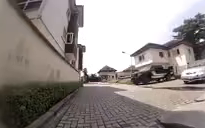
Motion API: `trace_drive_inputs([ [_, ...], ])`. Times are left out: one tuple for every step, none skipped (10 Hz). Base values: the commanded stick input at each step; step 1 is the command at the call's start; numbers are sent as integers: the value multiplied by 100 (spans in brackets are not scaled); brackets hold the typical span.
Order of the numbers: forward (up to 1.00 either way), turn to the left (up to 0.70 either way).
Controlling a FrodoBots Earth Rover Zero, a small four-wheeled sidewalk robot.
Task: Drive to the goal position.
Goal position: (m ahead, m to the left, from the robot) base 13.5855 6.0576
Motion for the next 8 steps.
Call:
trace_drive_inputs([
  [30,0],
  [30,0],
  [30,0],
  [30,0],
  [30,0],
  [30,0],
  [30,0],
  [30,0],
])
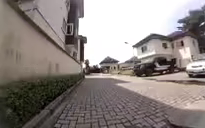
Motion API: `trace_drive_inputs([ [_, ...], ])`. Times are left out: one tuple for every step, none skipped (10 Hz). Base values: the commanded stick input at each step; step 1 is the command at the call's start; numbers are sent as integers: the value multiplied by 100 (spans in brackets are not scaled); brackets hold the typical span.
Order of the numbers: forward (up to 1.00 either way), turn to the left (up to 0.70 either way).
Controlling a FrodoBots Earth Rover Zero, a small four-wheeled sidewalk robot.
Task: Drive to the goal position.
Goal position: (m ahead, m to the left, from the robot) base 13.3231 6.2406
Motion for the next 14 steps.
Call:
trace_drive_inputs([
  [30,0],
  [30,0],
  [30,0],
  [30,0],
  [30,0],
  [30,0],
  [30,0],
  [30,0],
  [30,0],
  [30,0],
  [30,0],
  [30,0],
  [30,0],
  [30,0],
])
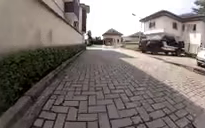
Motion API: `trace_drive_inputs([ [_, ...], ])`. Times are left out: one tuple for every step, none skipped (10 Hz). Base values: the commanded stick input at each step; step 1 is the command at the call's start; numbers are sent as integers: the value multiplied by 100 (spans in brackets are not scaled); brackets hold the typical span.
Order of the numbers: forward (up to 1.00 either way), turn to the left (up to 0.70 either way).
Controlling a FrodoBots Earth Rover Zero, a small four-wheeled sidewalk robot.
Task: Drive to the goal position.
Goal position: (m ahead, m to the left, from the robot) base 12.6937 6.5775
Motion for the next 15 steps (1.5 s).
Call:
trace_drive_inputs([
  [30,0],
  [30,0],
  [30,0],
  [30,0],
  [30,0],
  [30,0],
  [30,0],
  [30,0],
  [30,0],
  [30,0],
  [30,0],
  [30,0],
  [30,0],
  [30,0],
  [30,0],
])
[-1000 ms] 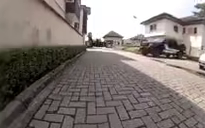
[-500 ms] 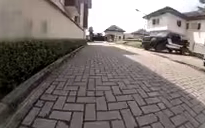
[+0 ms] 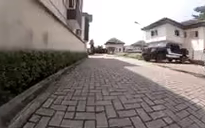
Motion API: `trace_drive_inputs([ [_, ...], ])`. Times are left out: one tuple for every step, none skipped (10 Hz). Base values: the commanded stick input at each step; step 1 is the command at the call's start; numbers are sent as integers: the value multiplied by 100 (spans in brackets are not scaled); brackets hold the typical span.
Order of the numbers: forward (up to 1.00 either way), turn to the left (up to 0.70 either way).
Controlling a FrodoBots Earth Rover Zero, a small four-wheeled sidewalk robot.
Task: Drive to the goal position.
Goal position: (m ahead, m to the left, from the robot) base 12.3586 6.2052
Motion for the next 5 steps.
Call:
trace_drive_inputs([
  [30,0],
  [30,0],
  [30,0],
  [30,0],
  [30,0],
])
